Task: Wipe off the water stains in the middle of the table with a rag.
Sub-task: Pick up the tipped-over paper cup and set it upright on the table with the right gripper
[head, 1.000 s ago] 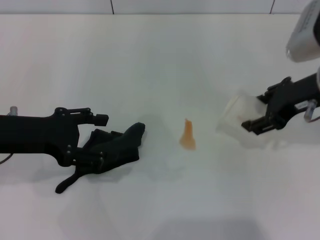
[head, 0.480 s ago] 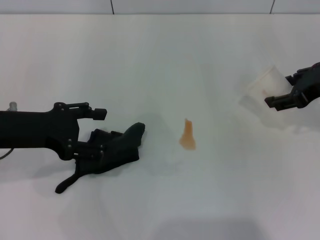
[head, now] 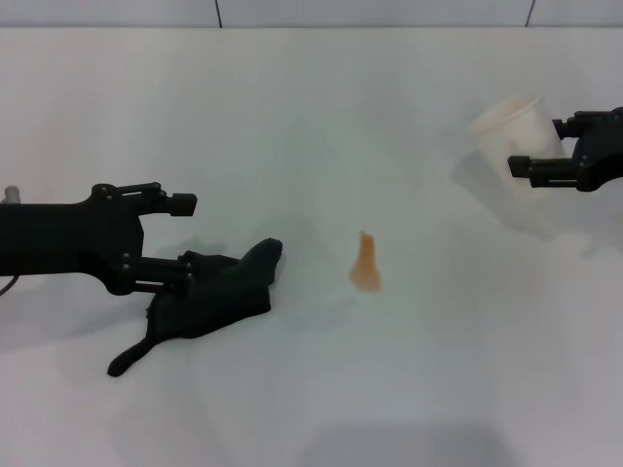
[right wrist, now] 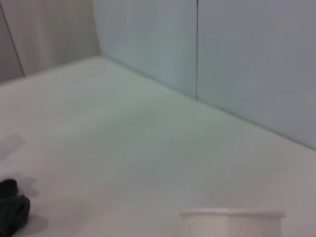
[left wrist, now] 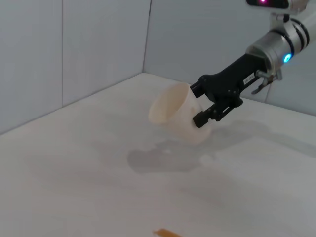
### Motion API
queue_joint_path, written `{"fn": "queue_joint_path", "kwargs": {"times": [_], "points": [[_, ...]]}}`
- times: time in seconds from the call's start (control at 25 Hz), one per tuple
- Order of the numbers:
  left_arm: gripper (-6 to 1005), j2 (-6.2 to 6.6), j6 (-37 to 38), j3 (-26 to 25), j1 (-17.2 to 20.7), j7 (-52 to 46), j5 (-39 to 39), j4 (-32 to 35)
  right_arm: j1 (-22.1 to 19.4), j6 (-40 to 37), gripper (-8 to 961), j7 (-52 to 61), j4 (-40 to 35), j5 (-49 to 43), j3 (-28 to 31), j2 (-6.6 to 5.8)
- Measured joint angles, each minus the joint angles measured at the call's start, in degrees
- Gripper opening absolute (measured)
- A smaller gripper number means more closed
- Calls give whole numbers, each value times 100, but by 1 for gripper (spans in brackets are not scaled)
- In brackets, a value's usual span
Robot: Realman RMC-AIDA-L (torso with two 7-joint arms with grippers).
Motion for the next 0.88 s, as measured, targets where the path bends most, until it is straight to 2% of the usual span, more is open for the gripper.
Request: {"fn": "queue_joint_path", "kwargs": {"times": [0.52,0.88], "points": [[883,-64,-57,-2,23,207,-1,-31,65,666,705,-2349,2171,1581,179,3],[883,-73,-57,-2,47,211,8,-84,35,813,707,-3391,2905,2435,186,4]]}}
